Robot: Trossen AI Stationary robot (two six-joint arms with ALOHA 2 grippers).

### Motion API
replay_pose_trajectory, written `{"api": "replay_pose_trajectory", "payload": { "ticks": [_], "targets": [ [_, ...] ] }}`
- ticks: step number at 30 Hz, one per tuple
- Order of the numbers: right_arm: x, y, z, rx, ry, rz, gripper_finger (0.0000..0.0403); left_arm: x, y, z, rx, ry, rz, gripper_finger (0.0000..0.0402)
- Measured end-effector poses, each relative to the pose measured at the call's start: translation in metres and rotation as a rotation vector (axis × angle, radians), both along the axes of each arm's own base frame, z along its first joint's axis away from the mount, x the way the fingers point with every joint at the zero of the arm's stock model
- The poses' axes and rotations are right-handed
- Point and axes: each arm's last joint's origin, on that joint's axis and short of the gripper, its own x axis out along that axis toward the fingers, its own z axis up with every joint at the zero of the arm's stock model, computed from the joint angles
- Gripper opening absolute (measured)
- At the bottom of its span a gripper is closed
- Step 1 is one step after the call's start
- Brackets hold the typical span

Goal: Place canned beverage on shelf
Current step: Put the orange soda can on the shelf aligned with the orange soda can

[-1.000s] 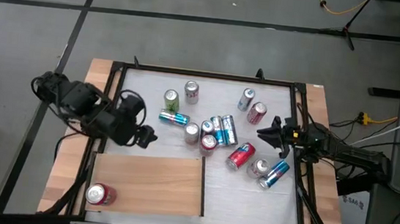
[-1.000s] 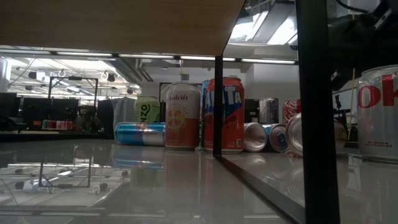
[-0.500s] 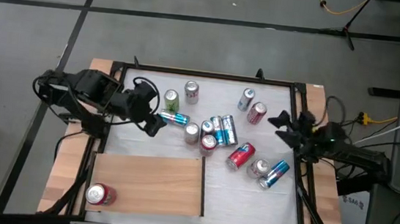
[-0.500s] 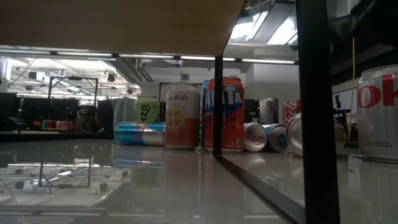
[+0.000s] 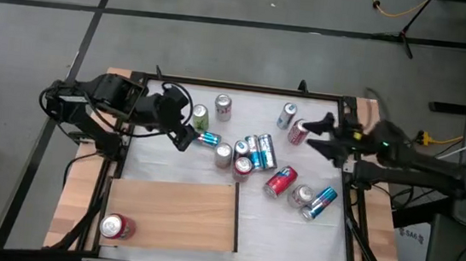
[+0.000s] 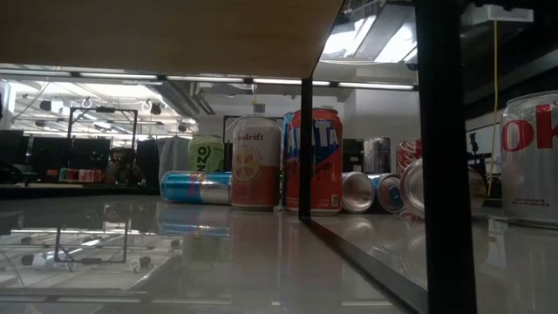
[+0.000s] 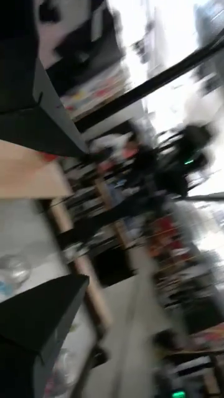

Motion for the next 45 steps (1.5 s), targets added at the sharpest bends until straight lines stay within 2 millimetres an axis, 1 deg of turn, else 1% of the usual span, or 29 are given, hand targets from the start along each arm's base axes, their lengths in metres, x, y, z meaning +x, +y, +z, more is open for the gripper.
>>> {"api": "replay_pose_trajectory", "payload": {
  "ticks": [2, 6, 8, 12, 15, 17, 22, 30, 32, 36, 45],
  "targets": [
    [0.015, -0.002, 0.006, -0.011, 0.080, 0.026, 0.0316, 0.001, 0.000, 0.001, 0.005, -0.011, -0.008, 0.0377],
    [0.053, -0.004, 0.008, -0.024, 0.241, 0.124, 0.0316, 0.002, -0.001, 0.001, 0.003, -0.020, -0.009, 0.0377],
    [0.071, -0.002, 0.004, -0.053, 0.308, 0.169, 0.0316, 0.002, -0.002, 0.001, 0.003, -0.020, -0.014, 0.0377],
    [0.102, 0.010, -0.002, -0.175, 0.376, 0.245, 0.0316, 0.002, -0.002, 0.001, 0.000, -0.020, -0.017, 0.0377],
    [0.119, 0.020, -0.016, -0.273, 0.433, 0.267, 0.0316, 0.002, -0.002, 0.001, 0.001, -0.020, -0.017, 0.0377],
    [0.128, 0.025, -0.022, -0.320, 0.459, 0.248, 0.0316, 0.002, -0.002, 0.001, 0.001, -0.020, -0.016, 0.0377],
    [0.143, 0.034, -0.046, -0.361, 0.567, 0.216, 0.0316, 0.001, -0.003, 0.001, 0.002, -0.018, -0.018, 0.0377],
    [0.160, 0.041, -0.075, -0.379, 0.677, 0.202, 0.0316, 0.001, -0.004, 0.001, 0.006, -0.016, -0.025, 0.0377],
    [0.162, 0.041, -0.079, -0.379, 0.692, 0.203, 0.0316, 0.001, -0.004, 0.001, 0.007, -0.016, -0.025, 0.0377],
    [0.165, 0.039, -0.086, -0.395, 0.727, 0.146, 0.0316, 0.001, -0.004, 0.001, 0.007, -0.016, -0.026, 0.0377],
    [0.165, 0.038, -0.087, -0.400, 0.736, 0.124, 0.0316, 0.001, -0.004, 0.001, 0.007, -0.015, -0.026, 0.0377]
  ]
}}
